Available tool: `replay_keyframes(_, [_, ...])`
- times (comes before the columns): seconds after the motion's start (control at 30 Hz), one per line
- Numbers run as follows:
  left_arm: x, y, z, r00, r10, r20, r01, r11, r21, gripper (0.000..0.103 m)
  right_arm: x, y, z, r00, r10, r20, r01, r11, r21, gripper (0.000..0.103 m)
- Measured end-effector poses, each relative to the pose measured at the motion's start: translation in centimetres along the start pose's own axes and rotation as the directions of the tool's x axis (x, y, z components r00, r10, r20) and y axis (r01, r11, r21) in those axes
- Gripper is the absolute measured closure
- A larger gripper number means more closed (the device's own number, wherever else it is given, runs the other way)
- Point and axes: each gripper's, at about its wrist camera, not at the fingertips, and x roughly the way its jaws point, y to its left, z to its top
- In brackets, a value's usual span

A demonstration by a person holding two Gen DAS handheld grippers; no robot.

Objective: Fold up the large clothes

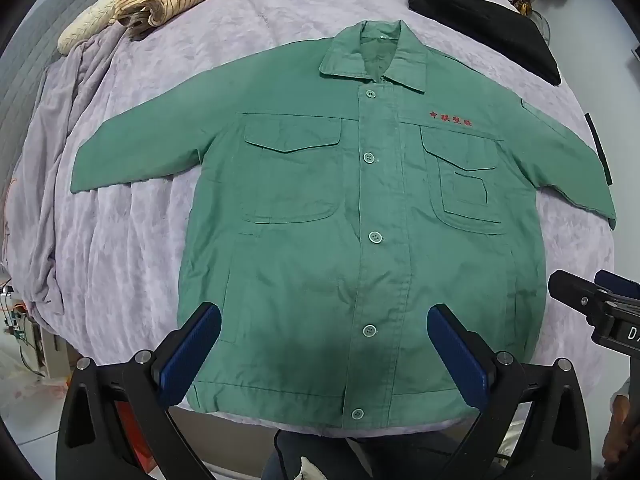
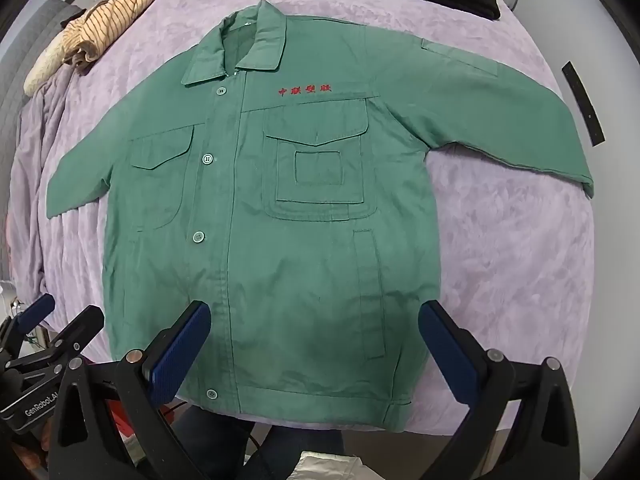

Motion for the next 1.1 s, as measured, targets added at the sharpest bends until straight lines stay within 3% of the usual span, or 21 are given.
replay_keyframes(0.87, [0.2,0.7,-0.3,1.000,-0.017,-0.014,0.017,1.000,-0.011,0.000,0.0,0.3,-0.4,1.000,0.005,0.004,-0.005,1.000,-0.010,0.000])
replay_keyframes(1.1, [0.0,0.8,-0.4,1.000,0.015,0.001,-0.015,1.000,-0.014,0.000,0.0,0.3,-0.4,1.000,0.005,0.007,-0.005,1.000,-0.011,0.000])
